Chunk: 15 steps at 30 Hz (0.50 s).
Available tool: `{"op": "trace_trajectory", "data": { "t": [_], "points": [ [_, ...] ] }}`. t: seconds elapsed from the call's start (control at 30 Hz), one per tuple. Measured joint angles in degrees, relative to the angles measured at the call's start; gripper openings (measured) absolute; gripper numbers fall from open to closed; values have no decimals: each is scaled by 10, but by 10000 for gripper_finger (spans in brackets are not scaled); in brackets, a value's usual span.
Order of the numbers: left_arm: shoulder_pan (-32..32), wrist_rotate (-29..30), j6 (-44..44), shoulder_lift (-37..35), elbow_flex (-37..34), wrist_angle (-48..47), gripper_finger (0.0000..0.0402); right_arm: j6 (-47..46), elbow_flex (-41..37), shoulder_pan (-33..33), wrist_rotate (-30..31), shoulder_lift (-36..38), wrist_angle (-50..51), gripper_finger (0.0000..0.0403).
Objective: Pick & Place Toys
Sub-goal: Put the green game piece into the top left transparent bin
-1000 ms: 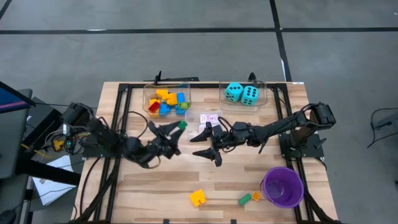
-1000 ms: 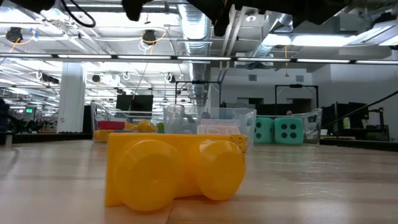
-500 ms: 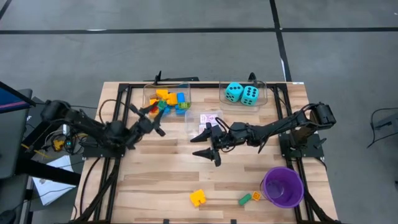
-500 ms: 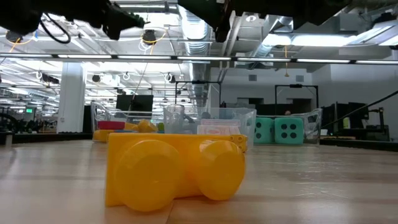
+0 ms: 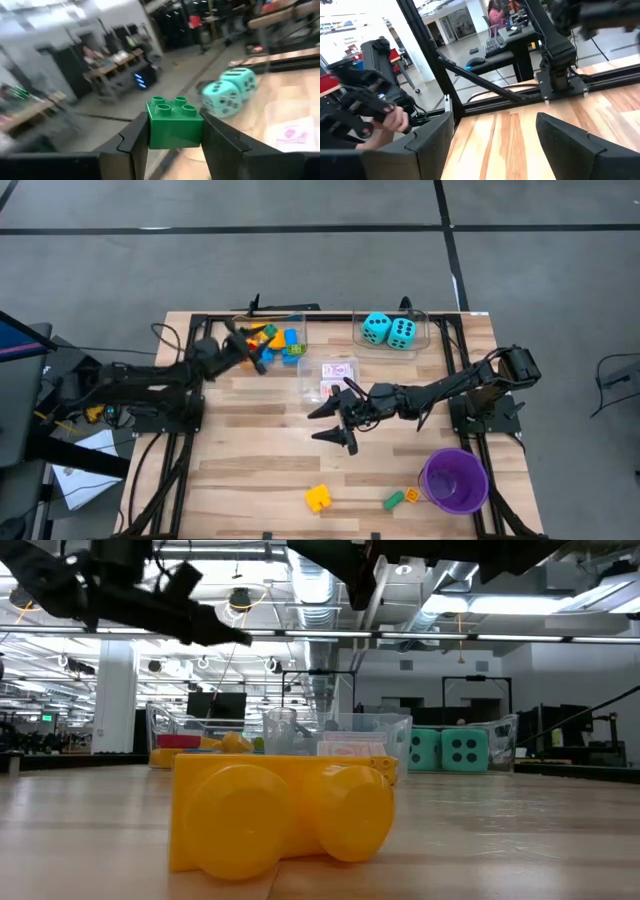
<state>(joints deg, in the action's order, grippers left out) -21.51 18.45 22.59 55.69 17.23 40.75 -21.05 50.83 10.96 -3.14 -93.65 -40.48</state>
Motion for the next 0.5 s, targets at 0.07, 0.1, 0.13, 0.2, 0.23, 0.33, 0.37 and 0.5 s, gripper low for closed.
{"op": "trace_trajectory", "data": {
  "t": [0.07,0.1,0.13,0.2,0.23,0.33,0.37,0.5],
  "points": [
    [-61,-81,-52,15,6,-19,143,-4,0,3,0,0,2,276],
    [-87,-118,-76,28,12,-28,143,-7,0,3,1,0,3,276],
    [-113,-151,-98,42,18,-34,143,-11,0,4,1,0,6,276],
    [-153,-208,-137,76,34,-53,143,-15,0,7,1,0,15,276],
    [-170,-228,-148,96,43,-60,143,-15,0,7,2,0,17,276],
    [-192,-253,-160,162,70,-63,143,-15,0,7,2,0,17,276],
    [-193,-255,-160,183,80,-64,143,-15,0,7,2,0,17,276],
    [-189,-256,-160,258,122,-63,143,-15,0,10,2,0,22,276]
  ]
}}
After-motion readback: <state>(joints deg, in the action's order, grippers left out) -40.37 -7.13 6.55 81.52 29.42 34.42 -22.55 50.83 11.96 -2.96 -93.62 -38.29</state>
